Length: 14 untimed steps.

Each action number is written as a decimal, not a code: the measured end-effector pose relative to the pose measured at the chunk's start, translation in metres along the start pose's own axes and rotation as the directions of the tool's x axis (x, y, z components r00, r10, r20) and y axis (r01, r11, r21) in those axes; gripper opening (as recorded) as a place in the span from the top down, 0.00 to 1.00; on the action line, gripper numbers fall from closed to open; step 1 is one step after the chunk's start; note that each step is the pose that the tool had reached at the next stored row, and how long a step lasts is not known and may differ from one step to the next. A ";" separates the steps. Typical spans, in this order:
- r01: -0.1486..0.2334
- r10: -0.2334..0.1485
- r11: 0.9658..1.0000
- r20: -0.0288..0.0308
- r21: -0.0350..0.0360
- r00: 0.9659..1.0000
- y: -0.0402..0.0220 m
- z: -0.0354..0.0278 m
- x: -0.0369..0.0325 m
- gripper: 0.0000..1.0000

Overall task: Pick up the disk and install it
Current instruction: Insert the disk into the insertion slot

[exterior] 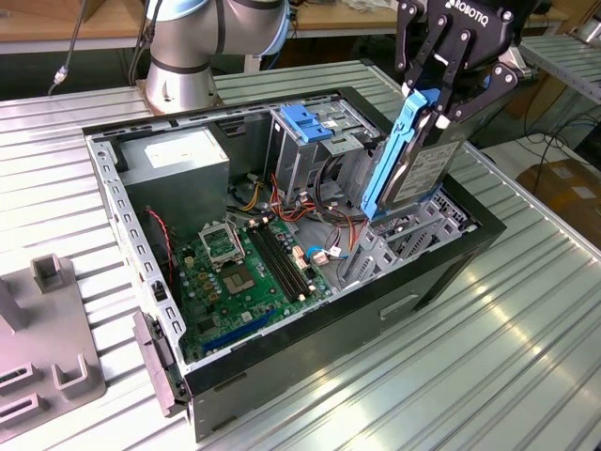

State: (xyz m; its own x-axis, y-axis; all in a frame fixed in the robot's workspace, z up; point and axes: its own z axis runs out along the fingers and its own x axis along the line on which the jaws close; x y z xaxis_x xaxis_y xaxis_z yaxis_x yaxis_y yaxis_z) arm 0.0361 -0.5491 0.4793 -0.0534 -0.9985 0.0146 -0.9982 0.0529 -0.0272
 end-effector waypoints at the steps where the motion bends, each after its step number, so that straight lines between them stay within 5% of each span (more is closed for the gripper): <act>1: 0.000 0.000 1.000 0.000 0.000 1.000 -0.0013 0.0001 -0.0001 0.63; 6: 0.000 0.000 1.000 0.000 -0.001 1.000 -0.0072 0.0006 -0.0004 0.63; 14: 0.000 0.000 1.000 0.000 -0.001 1.000 -0.0080 0.0029 -0.0004 0.63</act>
State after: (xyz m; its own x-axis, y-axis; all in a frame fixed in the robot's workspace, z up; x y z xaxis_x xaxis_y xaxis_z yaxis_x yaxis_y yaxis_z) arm 0.0443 -0.5491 0.4766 -0.0533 -0.9985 0.0148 -0.9983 0.0529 -0.0260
